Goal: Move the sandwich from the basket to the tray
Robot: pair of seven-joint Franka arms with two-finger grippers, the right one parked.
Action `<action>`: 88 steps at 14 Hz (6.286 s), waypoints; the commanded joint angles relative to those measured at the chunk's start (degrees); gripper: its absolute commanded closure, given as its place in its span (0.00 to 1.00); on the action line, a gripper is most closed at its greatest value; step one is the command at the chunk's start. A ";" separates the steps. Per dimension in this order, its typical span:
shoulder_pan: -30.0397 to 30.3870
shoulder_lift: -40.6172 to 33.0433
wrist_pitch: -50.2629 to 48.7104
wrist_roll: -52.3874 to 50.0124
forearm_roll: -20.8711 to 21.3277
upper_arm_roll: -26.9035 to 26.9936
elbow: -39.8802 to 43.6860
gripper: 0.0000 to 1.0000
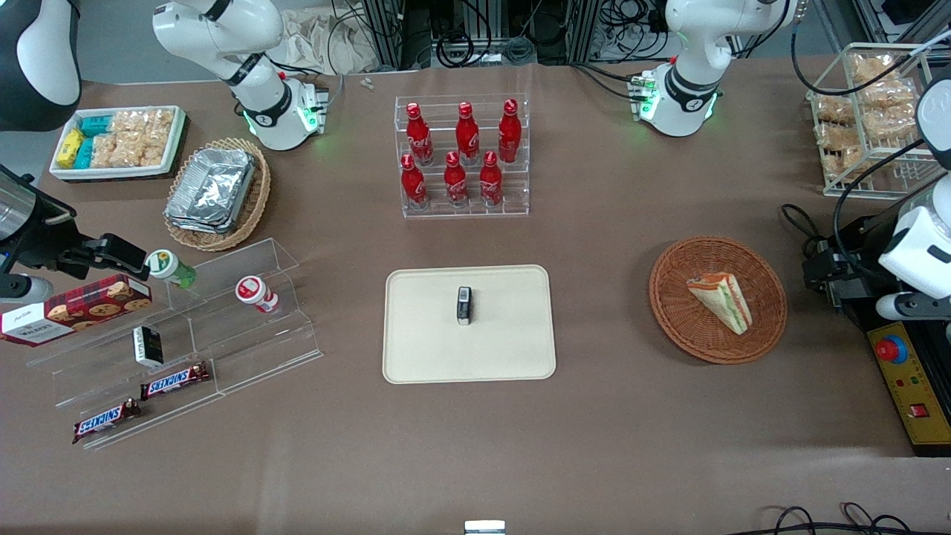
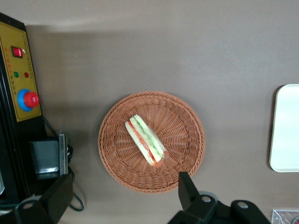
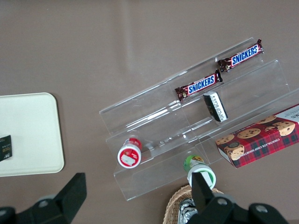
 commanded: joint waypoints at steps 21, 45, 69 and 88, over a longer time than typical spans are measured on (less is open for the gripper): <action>-1.86 -8.32 36.48 -36.74 -0.35 -1.06 -40.68 0.00; -1.42 2.14 51.97 -43.96 -0.61 1.58 -45.96 0.00; -2.65 0.21 -0.14 -49.39 -0.35 -13.44 -1.49 1.00; -5.80 11.08 11.44 -48.62 0.53 -27.42 -0.09 1.00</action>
